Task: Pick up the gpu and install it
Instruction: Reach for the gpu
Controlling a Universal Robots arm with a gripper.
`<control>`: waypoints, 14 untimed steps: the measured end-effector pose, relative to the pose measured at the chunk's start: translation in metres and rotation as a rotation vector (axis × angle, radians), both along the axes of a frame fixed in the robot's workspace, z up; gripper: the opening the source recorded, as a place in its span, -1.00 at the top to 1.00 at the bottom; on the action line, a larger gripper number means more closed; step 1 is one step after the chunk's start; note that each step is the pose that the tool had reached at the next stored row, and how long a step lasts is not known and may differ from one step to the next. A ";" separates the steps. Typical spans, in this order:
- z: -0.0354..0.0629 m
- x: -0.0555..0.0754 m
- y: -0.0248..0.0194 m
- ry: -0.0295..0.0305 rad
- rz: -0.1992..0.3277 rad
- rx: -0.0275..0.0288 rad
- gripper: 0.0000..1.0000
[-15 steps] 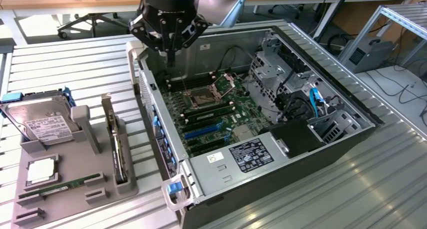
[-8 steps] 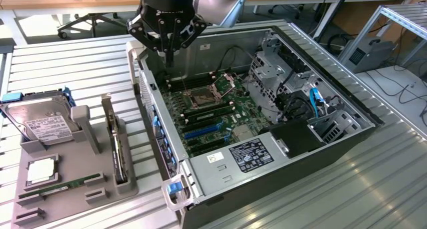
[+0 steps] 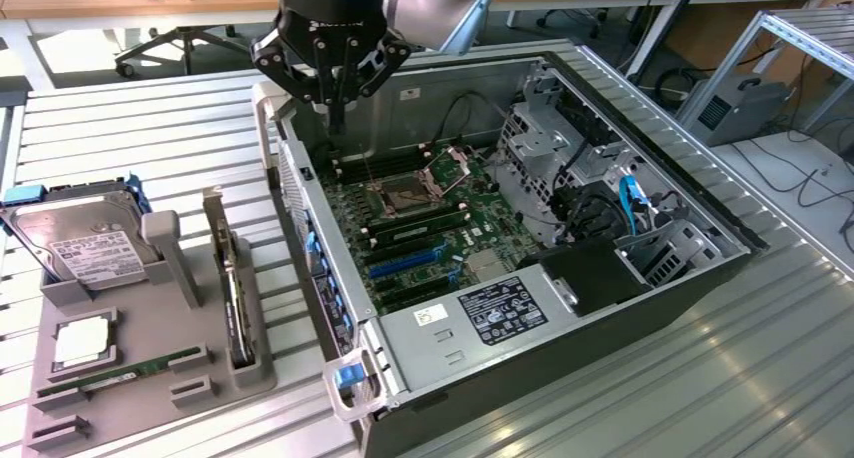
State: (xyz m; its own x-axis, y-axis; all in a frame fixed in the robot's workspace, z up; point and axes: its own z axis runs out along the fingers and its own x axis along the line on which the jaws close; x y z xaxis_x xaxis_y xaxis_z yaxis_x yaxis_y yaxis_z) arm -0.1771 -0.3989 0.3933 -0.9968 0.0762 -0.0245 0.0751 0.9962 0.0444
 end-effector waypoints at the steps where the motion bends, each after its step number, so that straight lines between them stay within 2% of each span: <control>1: 0.0000 0.000 0.0000 0.0000 0.000 -0.0001 0.79; 14: 0.0000 -0.003 0.0000 0.0000 0.000 -0.0001 0.79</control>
State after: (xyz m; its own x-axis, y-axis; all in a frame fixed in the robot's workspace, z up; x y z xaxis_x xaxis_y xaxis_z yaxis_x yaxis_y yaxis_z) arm -0.1803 -0.3989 0.3933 -0.9968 0.0762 -0.0245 0.0751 0.9962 0.0443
